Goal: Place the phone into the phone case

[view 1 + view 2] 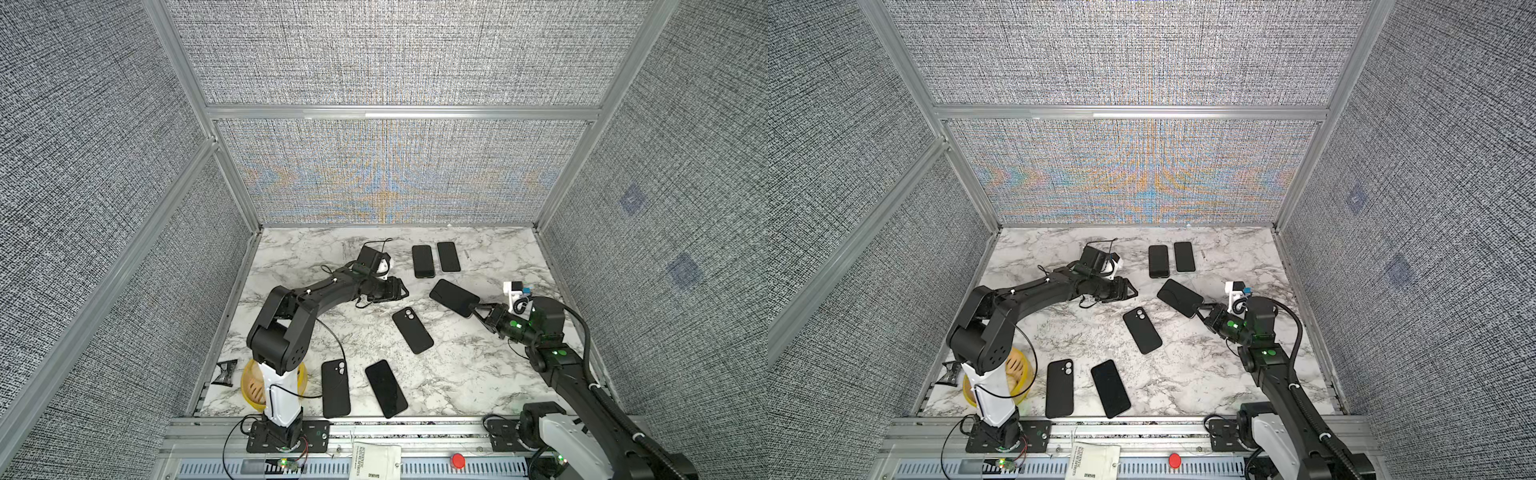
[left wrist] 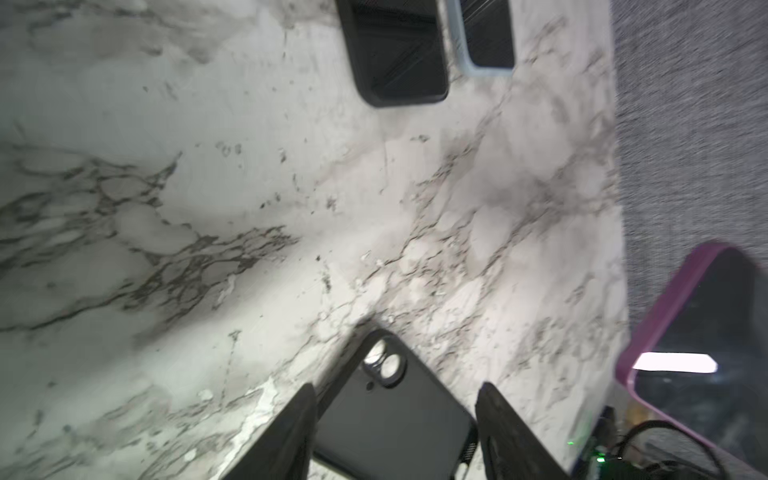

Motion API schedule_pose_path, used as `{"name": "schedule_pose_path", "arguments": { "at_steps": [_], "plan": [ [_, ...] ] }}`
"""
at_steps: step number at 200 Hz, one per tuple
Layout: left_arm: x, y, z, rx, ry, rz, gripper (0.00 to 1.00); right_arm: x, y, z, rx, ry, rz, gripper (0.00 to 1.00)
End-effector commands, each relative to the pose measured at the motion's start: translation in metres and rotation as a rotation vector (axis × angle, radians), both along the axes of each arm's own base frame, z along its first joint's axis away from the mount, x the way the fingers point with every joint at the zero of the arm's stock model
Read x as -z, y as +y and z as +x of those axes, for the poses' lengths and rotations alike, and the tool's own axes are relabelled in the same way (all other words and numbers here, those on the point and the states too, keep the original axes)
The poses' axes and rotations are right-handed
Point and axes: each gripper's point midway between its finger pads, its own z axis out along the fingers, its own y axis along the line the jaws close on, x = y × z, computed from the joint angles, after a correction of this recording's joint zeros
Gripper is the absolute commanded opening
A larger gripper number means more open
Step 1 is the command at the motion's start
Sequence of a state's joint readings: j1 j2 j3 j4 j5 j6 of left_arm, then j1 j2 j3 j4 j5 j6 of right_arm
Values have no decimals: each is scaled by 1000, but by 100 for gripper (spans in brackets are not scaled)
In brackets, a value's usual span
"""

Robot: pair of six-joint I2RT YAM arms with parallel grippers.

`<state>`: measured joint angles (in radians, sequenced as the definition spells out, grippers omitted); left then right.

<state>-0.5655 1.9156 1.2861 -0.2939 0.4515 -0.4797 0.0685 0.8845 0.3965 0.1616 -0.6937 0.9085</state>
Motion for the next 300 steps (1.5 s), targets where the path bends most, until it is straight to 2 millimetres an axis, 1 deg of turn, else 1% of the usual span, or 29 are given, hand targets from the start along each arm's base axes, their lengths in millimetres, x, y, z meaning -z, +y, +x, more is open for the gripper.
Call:
{"name": "schedule_pose_path", "arguments": {
  "at_steps": [1,13,20,22,27,46,90,107,128,153,182,204,227,241,246,268,288,300],
  "plan": [
    [26,23,-18,108,10,228,62,-11,4,2,-42,-63,5,0],
    [30,22,-19,143,-3,281,61,-10,3,3,-44,-61,7,0],
    [28,21,-17,158,-22,306,60,-10,3,4,-45,-59,9,0],
    [35,21,-18,162,-10,321,60,-10,2,4,-46,-59,9,0],
    [40,21,-19,175,-9,346,60,-9,2,4,-46,-59,10,0],
    [49,20,-16,195,-19,393,57,-8,-1,5,-47,-55,15,0],
    [58,5,-16,248,-58,436,54,-9,-4,7,-50,-50,24,0],
    [60,0,-17,261,-70,458,50,-9,-5,7,-51,-49,26,0],
    [63,0,-19,266,-79,487,44,-7,-5,6,-50,-46,26,0],
    [65,7,-20,260,-84,523,34,-9,-5,5,-54,-55,25,0],
    [67,14,-20,250,-86,552,22,-5,-7,4,-41,-52,20,0],
    [68,17,-22,220,-74,558,19,1,-6,0,-50,-42,21,0],
    [65,22,-25,170,-43,564,15,12,-4,-4,-66,-13,28,0],
    [62,25,-26,133,-35,553,12,15,-2,-7,-77,-3,27,0],
    [61,28,-27,107,-22,560,12,15,-1,-8,-83,1,25,0],
    [60,36,-33,51,24,548,8,20,6,-12,-116,21,5,0],
    [59,42,-38,-10,47,518,6,31,14,-17,-147,48,-21,0],
    [63,47,-40,-57,86,490,4,34,20,-18,-170,59,-28,0]
  ]
}}
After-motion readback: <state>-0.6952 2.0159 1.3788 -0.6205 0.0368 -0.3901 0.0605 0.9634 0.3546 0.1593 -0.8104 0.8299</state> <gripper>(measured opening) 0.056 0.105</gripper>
